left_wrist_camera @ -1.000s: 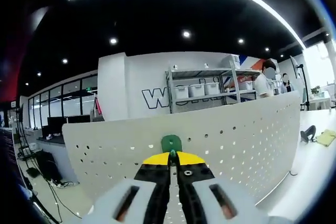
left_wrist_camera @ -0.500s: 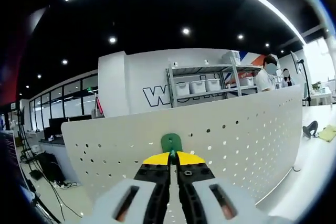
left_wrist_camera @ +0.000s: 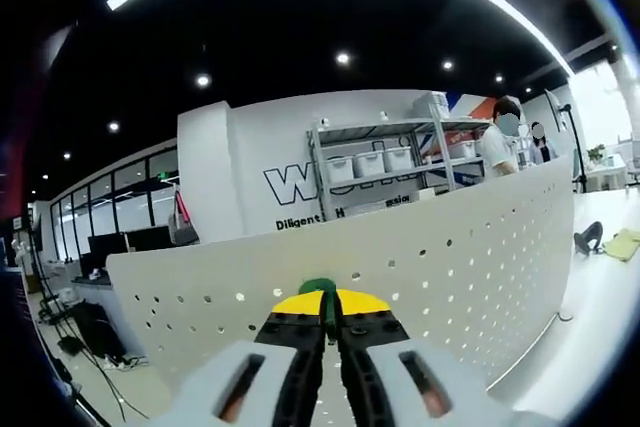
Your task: Insert the hook assembly into the mounting plate slot until the hook locks in place.
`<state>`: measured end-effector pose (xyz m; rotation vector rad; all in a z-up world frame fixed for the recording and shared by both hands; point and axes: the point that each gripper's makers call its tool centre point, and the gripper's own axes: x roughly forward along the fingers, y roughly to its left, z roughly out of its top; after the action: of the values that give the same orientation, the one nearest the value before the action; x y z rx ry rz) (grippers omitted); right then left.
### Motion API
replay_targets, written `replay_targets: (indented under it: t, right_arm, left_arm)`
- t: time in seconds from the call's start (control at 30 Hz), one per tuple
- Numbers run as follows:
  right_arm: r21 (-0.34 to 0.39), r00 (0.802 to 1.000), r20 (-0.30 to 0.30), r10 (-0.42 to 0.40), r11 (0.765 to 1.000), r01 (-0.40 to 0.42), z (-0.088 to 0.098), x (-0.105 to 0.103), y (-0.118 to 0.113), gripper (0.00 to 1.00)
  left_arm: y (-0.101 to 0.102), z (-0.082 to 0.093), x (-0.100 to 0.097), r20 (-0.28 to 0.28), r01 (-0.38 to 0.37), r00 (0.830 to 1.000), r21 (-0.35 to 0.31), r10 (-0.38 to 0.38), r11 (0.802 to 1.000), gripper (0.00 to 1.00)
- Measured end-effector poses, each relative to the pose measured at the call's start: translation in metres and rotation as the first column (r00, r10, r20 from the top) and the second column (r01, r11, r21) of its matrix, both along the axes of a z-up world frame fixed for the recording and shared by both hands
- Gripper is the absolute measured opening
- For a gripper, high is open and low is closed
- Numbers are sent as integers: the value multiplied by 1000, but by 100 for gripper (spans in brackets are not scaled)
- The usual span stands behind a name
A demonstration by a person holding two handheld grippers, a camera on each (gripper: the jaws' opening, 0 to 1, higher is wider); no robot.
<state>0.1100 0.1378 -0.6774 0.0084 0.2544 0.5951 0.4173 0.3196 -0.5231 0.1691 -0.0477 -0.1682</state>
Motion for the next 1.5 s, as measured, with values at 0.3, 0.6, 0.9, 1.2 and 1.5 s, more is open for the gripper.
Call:
replay_targets:
  t: [0.3, 0.6, 0.9, 1.2, 1.5]
  right_arm:
    - [-4, 1000, -2, -2, 1000, 2, 0, 0, -2, 34]
    - [-15, 1000, 1, 31, 999, -31, 4, 0, 6, 34]
    - [-23, 997, -8, 71, 997, -71, 3, -4, 14, 34]
    - [-20, 994, -8, 107, 994, -107, 4, -10, 24, 34]
    - [-19, 989, -6, 145, 989, -145, 4, -19, 39, 34]
  left_arm:
    - [-2, -1, -5, 4, 20, 1000, 14, -20, 1000, 10]
    - [-1, 2, -24, 7, 50, 999, 18, -50, 999, 18]
    - [3, 7, -54, 13, 92, 996, 0, -92, 996, 22]
    - [5, 0, -87, 8, 117, 993, -13, -117, 993, 25]
    - [11, -13, -117, -14, 123, 992, -16, -123, 992, 26]
